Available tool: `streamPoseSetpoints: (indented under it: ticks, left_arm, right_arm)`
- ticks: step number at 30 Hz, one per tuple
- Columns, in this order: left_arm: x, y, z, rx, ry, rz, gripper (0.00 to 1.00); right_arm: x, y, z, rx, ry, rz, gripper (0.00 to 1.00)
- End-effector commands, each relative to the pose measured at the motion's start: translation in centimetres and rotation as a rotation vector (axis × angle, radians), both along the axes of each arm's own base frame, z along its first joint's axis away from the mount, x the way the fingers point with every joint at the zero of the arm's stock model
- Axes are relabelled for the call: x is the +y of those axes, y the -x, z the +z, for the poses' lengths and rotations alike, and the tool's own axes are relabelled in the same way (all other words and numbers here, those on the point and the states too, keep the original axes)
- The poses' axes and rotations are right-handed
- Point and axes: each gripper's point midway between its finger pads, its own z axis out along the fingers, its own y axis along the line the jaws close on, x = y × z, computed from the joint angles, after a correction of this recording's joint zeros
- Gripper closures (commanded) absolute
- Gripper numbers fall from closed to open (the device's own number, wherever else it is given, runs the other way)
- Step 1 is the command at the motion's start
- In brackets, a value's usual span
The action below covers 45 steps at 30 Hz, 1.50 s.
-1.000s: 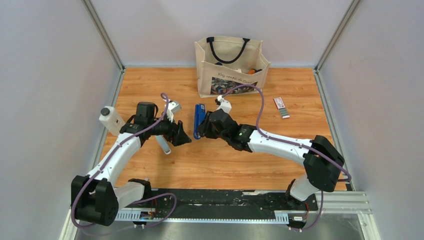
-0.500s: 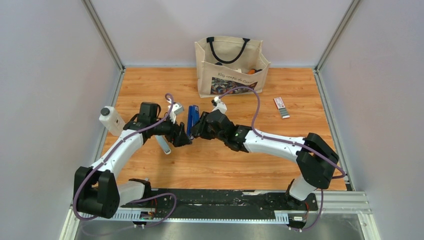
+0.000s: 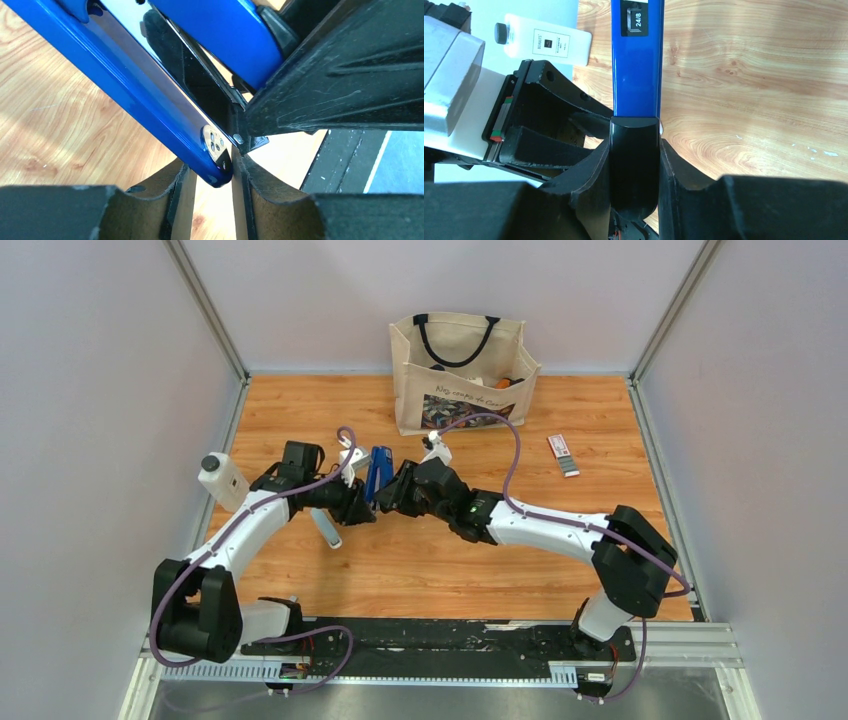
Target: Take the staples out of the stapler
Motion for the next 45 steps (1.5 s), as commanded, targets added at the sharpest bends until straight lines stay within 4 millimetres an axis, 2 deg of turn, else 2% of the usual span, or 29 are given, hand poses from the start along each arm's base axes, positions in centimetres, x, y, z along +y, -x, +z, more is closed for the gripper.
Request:
streamPoseSetpoints:
  ticks: [1, 7, 10, 13, 18, 24, 30, 32, 34, 38, 41, 45]
  left_arm:
    - [-0.1, -1.1, 1.7, -0.108, -0.007, -0.048, 0.64]
    - [0.4, -1.6, 1.8, -0.157, -0.047, -0.041, 0.65]
    - [1.0, -2.6, 1.7, -0.210, -0.087, -0.030, 0.65]
    - [1.4, -3.7, 1.9, -0.286, -0.136, -0.025, 0.66]
    - [1.6, -4.8, 1.9, -0.392, -0.252, -0.055, 0.65]
    - [0.8, -4.9, 0.9, -0.490, -0.373, -0.117, 0.67]
    - [0.2, -3.5, -0.3, -0.420, -0.389, -0.157, 0.66]
    - [-0.1, -3.0, -0.1, -0.373, -0.361, -0.151, 0.61]
    - [-0.5, -2.1, 0.4, -0.307, -0.321, -0.135, 0.48]
    - [-1.7, -0.1, 1.7, -0.185, -0.175, -0.133, 0.35]
    - [-2.2, 1.2, 2.9, -0.130, -0.090, -0.146, 0.21]
    - [-2.8, 2.6, 2.8, -0.052, -0.032, -0.170, 0.19]
  right_arm:
    - [2.0, 0.4, 5.8, -0.063, -0.205, 0.043, 0.98]
    - [0.6, 1.1, 4.4, -0.070, -0.143, 0.070, 0.98]
    - [0.3, 2.6, 3.6, -0.092, -0.116, 0.166, 0.98]
    - [-0.3, 4.0, 2.0, -0.140, -0.055, 0.262, 0.97]
    - [-2.6, 5.4, -0.8, -0.193, -0.003, 0.298, 0.96]
    - [-3.5, 6.3, -1.2, -0.240, -0.006, 0.326, 0.97]
    - [-4.0, 5.7, -1.4, -0.232, 0.003, 0.271, 0.99]
    - [-4.3, 5.1, -1.4, -0.234, 0.016, 0.240, 1.00]
    - [-4.6, 4.4, -0.7, -0.254, 0.025, 0.198, 1.00]
    - [-5.1, 2.9, 0.8, -0.285, 0.060, 0.128, 1.00]
    - [-5.1, 1.9, 1.6, -0.290, 0.091, 0.095, 1.00]
    - [-4.6, 1.4, 3.1, -0.290, 0.071, 0.073, 1.00]
